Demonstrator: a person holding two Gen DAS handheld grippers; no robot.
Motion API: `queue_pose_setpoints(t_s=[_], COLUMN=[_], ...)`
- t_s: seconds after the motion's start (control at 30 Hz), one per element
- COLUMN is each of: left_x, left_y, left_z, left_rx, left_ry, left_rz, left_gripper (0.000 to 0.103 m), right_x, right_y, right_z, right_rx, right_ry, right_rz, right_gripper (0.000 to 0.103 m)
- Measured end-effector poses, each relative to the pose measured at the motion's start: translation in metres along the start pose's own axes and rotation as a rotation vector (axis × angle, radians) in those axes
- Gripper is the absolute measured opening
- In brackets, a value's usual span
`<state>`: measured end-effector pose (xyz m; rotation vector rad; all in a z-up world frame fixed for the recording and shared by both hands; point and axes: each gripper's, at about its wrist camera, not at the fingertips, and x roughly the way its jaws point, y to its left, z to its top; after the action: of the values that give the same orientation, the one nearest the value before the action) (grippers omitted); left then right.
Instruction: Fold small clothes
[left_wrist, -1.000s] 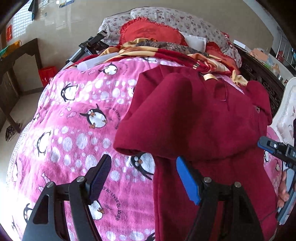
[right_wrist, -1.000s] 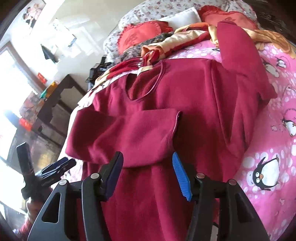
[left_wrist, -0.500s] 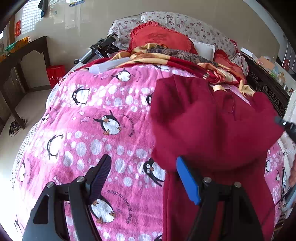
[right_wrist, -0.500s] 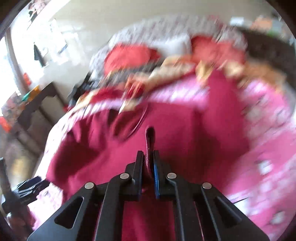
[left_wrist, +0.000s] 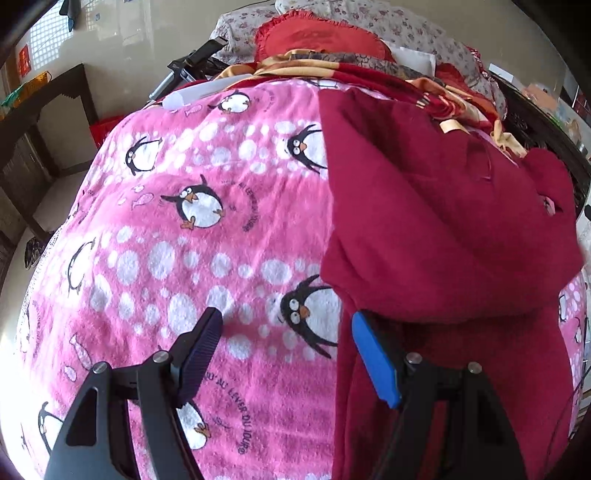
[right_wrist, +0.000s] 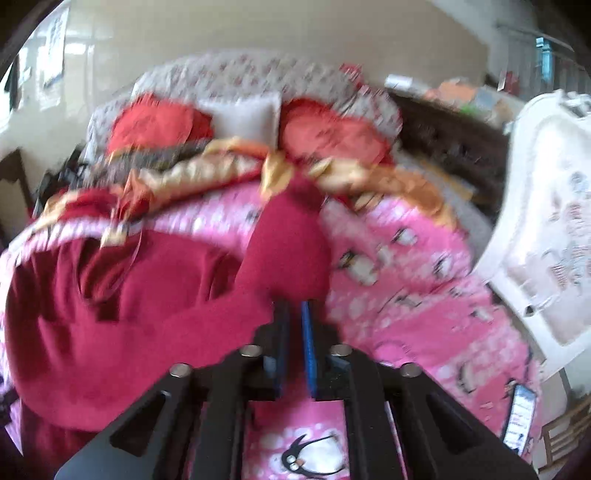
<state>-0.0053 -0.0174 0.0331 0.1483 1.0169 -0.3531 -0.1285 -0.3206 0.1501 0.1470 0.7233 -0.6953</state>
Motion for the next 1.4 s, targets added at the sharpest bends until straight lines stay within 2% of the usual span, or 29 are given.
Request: queue_pose_setpoints(t_s=[0.03,0.13,0.2,0.27,0.33,0.37,0.43,0.5,0.6,0.63,0.67,0.77,0.9,0.97,1.0,1.13,1.2,1.3,1.33,1.4], left_x=[0.002,0.006,0.007,0.008,0.008,0.009,0.009,0.009,0.009,0.01,0.009,0.007,0.005,0.001,-0.002,-0.022,-0.028,-0.024,-0.018,0.0], left_y=[0.0,0.002,0.002,0.002,0.002,0.002,0.002,0.003,0.004,0.005,0.006,0.01,0.014,0.016,0.016,0.015,0.013,0.007,0.003,-0.006], left_z=[0.0,0.001,0.0,0.0,0.0,0.0,0.0,0.0,0.0,0.001,0.002,0.004,0.008,0.012,0.013,0.018,0.022,0.029,0.032,0.034], left_rx=[-0.002,-0.016,-0.023,-0.024,-0.023,-0.024,-0.028,-0.029,-0.023,-0.022,-0.022,-0.029,-0.062,-0.081,-0.084,-0.085,-0.083,-0.089,-0.093,-0.08], left_ry=[-0.001,-0.004,-0.006,-0.006,-0.007,-0.006,-0.005,-0.004,-0.004,-0.004,-0.005,-0.014,-0.028,-0.033,-0.037,-0.089,-0.115,-0.119,-0.115,-0.08], left_rz=[0.0,0.0,0.0,0.003,0.005,0.004,0.0,-0.004,-0.007,-0.009,-0.011,-0.016,-0.026,-0.038,-0.038,-0.047,-0.047,-0.054,-0.063,-0.061], left_gripper=[0.077,0.077,0.077,0.077,0.077,0.077,0.077,0.077,0.077,0.077,0.077,0.077,0.077,0.077,0.077,0.077,0.077,0.077,0.077,0.077], right_x=[0.0,0.011,0.0,-0.016,-0.021,-0.022,-0.018,-0.006,0.024,0.036,0.041,0.034,0.022,0.033,0.044,0.055,0.042,0.015,0.011,0.014], right_y=[-0.001,0.006,0.024,0.067,0.113,0.142,0.186,0.218,0.237,0.241,0.243,0.234,0.205,0.207,0.211,0.215,0.201,0.178,0.172,0.173], right_z=[0.001,-0.001,-0.002,-0.003,-0.008,-0.012,-0.021,-0.027,-0.029,-0.03,-0.031,-0.028,0.0,0.006,0.003,-0.008,-0.007,-0.014,-0.022,-0.033], right_rx=[0.008,-0.004,-0.029,-0.155,-0.302,-0.391,-0.527,-0.623,-0.627,-0.622,-0.625,-0.63,-0.496,-0.471,-0.453,-0.436,-0.398,-0.348,-0.346,-0.375], right_ry=[0.011,0.124,0.096,0.071,0.092,0.103,0.085,0.076,0.154,0.209,0.235,0.19,0.075,0.068,0.094,0.179,0.147,0.09,0.095,0.144], right_rz=[0.027,0.13,0.267,0.44,0.575,0.629,0.664,0.652,0.686,0.712,0.716,0.683,0.609,0.522,0.505,0.53,0.544,0.553,0.576,0.568], right_gripper=[0.0,0.0,0.0,0.014,0.02,0.02,0.02,0.02,0.02,0.015,0.0,0.0,0.0,0.0,0.0,0.0,0.0,0.006,0.007,0.007])
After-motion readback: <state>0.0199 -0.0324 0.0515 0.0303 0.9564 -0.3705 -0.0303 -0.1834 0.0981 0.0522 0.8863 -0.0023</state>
